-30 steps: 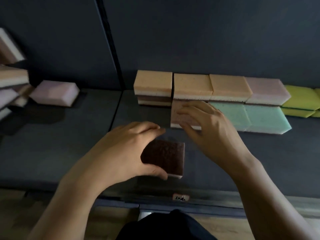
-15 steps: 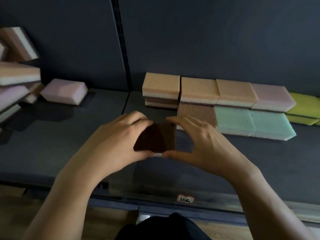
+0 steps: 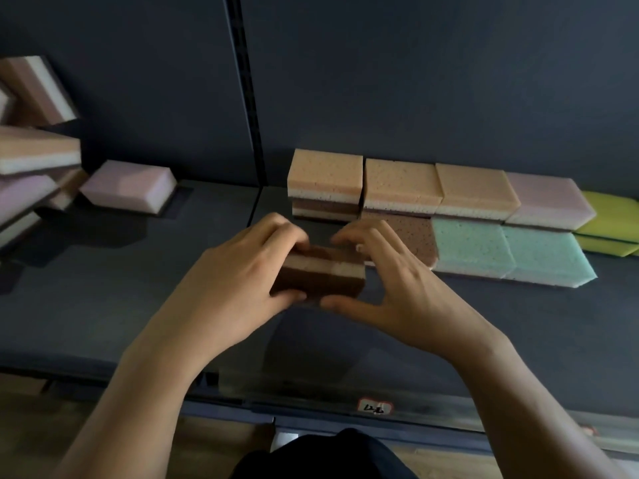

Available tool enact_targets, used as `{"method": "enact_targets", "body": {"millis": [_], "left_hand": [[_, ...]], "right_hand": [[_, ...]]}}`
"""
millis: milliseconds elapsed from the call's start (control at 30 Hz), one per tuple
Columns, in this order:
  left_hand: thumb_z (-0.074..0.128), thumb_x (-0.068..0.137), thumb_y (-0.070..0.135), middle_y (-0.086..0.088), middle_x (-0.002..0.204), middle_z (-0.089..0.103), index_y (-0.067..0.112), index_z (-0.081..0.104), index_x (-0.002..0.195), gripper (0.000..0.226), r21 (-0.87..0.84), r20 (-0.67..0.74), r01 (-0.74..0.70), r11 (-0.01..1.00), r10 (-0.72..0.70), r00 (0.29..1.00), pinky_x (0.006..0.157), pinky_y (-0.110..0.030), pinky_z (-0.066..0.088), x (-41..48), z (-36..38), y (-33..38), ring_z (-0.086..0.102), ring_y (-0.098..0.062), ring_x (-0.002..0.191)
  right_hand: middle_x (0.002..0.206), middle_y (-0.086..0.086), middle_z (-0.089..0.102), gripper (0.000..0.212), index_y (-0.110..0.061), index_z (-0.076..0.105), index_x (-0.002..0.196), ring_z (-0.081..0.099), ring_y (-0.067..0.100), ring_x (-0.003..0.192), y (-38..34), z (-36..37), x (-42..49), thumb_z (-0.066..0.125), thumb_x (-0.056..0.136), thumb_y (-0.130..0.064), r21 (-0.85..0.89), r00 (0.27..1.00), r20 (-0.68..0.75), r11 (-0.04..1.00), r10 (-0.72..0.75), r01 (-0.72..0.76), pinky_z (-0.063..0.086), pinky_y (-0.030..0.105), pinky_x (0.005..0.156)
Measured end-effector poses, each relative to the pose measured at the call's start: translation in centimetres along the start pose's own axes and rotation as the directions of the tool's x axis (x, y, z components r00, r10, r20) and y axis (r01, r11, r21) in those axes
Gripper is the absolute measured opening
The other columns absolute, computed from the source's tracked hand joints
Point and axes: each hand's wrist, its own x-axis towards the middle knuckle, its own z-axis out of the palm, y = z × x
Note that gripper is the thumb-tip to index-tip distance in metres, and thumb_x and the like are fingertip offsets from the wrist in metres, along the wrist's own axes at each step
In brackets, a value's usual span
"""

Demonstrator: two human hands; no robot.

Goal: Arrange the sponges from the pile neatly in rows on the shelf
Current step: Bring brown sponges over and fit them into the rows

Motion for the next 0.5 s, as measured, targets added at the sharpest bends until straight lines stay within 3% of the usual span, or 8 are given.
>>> {"method": "enact_targets", "body": {"millis": [100, 167, 267, 367, 433, 500], "left_hand": [[0.07, 0.072, 0.039, 0.012, 0.112, 0.049, 0.022, 0.048, 0.113, 0.051, -0.019, -0.095, -0.024, 1.0, 0.022, 0.995, 0.058, -0.017, 0.046, -0.1, -0.3, 0.2, 0.046, 0.001, 0.083], [0.069, 0.072, 0.047, 0.015, 0.113, 0.05, 0.024, 0.045, 0.122, 0.06, -0.024, -0.075, -0.007, 1.0, 0.005, 0.997, 0.062, -0.017, 0.046, -0.1, -0.3, 0.0, 0.048, 0.002, 0.086], [0.06, 0.073, 0.066, 0.022, 0.123, 0.045, 0.032, 0.041, 0.132, 0.07, -0.06, 0.023, -0.003, 0.998, 0.004, 1.0, 0.074, -0.015, 0.045, -0.1, -0.3, -0.3, 0.051, 0.002, 0.099], [0.058, 0.076, 0.062, 0.023, 0.124, 0.047, 0.033, 0.047, 0.129, 0.062, -0.057, 0.061, 0.01, 0.998, -0.006, 0.998, 0.078, -0.018, 0.046, 0.1, -0.1, -0.4, 0.053, 0.0, 0.102], [0.058, 0.074, 0.058, 0.019, 0.125, 0.05, 0.029, 0.051, 0.126, 0.06, -0.027, 0.051, 0.008, 1.0, -0.007, 0.999, 0.074, -0.015, 0.042, 0.1, 0.1, -0.6, 0.055, -0.002, 0.101], [0.059, 0.073, 0.056, 0.015, 0.127, 0.053, 0.024, 0.056, 0.119, 0.056, 0.006, 0.03, -0.012, 1.0, 0.012, 0.999, 0.072, -0.015, 0.04, 0.1, 0.2, -0.7, 0.057, -0.006, 0.103]], "right_hand": [[0.127, -0.011, 0.052, 0.064, -0.022, 0.042, 0.141, 0.052, -0.001, 0.11, 0.2, 0.0, 0.2, 0.069, 0.086, -0.042, 0.012, 0.998, 0.013, 0.998, 0.061, -0.061, 0.047, 0.018, 0.093], [0.118, -0.01, 0.057, 0.052, -0.021, 0.051, 0.131, 0.055, 0.002, 0.104, 0.3, 0.0, 0.5, 0.074, 0.085, -0.029, 0.004, 1.0, 0.004, 1.0, 0.028, -0.028, 0.049, 0.023, 0.088], [0.124, -0.005, 0.055, 0.05, -0.017, 0.056, 0.126, 0.053, 0.01, 0.114, 0.3, 0.2, 0.9, 0.077, 0.081, -0.021, -0.065, 0.997, -0.03, 0.996, -0.066, 0.064, 0.047, 0.026, 0.094], [0.135, -0.005, 0.048, 0.058, -0.019, 0.05, 0.132, 0.046, 0.011, 0.125, 0.1, 0.4, 1.1, 0.074, 0.082, -0.036, -0.048, 0.997, -0.01, 0.996, -0.081, 0.08, 0.041, 0.021, 0.103], [0.136, -0.011, 0.046, 0.067, -0.025, 0.044, 0.136, 0.044, 0.002, 0.124, -0.1, 0.3, 1.0, 0.067, 0.081, -0.055, -0.007, 0.998, 0.052, 1.0, -0.017, 0.017, 0.038, 0.012, 0.101], [0.131, -0.013, 0.05, 0.061, -0.027, 0.043, 0.134, 0.047, -0.003, 0.117, -0.1, 0.3, 0.8, 0.063, 0.085, -0.057, 0.03, 0.997, 0.066, 0.999, 0.032, -0.034, 0.04, 0.009, 0.096]]}}
